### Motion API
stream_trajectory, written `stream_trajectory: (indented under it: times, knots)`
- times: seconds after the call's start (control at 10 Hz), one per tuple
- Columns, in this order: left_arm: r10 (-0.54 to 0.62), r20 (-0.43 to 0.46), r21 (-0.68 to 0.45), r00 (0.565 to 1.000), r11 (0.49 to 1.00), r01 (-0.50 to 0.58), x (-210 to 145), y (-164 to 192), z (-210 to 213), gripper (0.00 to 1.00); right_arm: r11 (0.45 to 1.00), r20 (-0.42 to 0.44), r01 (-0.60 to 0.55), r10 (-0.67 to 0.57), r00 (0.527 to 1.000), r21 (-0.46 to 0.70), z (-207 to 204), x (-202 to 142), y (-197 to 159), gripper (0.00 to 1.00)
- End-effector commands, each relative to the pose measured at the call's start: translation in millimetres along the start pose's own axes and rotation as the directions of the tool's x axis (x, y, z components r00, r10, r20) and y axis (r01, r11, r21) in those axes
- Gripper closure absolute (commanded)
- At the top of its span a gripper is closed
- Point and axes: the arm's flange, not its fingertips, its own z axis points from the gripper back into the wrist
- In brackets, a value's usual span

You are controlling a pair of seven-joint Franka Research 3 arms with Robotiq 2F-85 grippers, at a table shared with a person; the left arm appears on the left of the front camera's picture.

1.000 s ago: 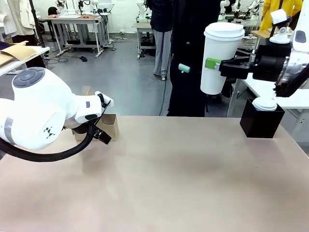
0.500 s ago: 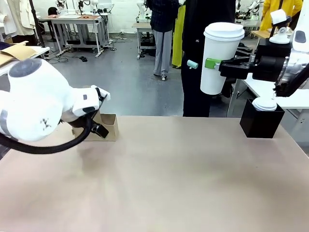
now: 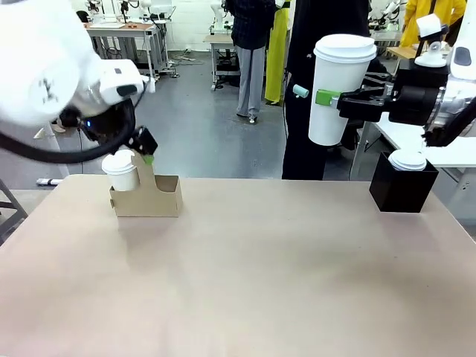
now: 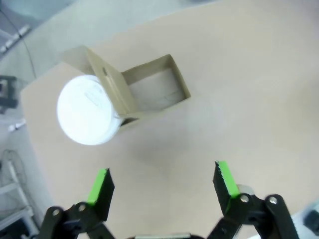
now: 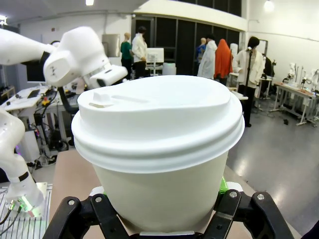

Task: Pour a drink into a cup and package it in a carrier.
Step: Position the Cup Carrier in the center of the table.

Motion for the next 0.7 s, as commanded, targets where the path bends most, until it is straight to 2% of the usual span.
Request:
stream_trajectory:
  times: [0.0, 0.3, 0.6]
  knots:
    - [0.085, -0.051, -0.02, 0.995, 0.996, -0.086, 37, 10, -6, 0.0, 1.0, 0.007, -0.018, 0.018, 1.0, -0.008, -1, 4, 0, 0.23]
    - [0.189, -0.129, 0.016, 0.974, 0.982, -0.188, 69, 34, -29, 0.0, 1.0, 0.007, -0.018, 0.018, 1.0, -0.008, -1, 4, 0, 0.23]
    - [0.253, -0.19, 0.045, 0.949, 0.968, -0.249, 78, 44, -49, 0.0, 1.0, 0.007, -0.018, 0.018, 1.0, -0.008, -1, 4, 0, 0.23]
